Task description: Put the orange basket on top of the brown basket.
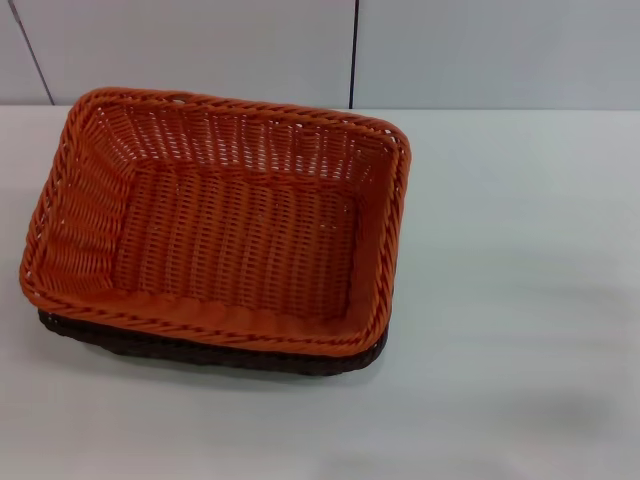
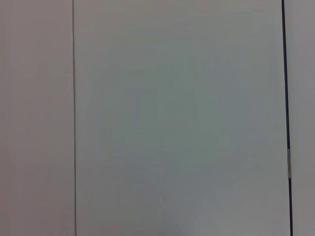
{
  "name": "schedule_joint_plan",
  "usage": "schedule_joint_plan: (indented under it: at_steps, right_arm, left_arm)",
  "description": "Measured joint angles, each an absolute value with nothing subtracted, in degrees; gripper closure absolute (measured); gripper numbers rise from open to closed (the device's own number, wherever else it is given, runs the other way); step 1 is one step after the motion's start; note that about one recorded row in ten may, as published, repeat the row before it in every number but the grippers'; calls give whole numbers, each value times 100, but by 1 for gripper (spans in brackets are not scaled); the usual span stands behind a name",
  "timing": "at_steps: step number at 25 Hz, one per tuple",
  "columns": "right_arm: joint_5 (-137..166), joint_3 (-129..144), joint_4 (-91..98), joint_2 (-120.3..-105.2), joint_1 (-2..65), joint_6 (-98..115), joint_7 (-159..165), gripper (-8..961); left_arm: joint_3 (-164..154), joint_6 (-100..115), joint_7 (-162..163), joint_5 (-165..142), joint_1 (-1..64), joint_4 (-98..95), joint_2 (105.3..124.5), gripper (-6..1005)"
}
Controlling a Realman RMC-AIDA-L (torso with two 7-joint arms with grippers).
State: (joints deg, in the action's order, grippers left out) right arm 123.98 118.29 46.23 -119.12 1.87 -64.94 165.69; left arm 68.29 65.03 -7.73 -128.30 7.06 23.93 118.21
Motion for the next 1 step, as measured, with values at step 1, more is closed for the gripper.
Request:
schedule_joint_plan:
  at_steps: [1]
  right_arm:
    - [12398, 11829, 4623, -11912, 187, -6494, 16569, 456]
  left_arm:
    - [6829, 6504, -773, -12830, 707, 2390, 11821, 276]
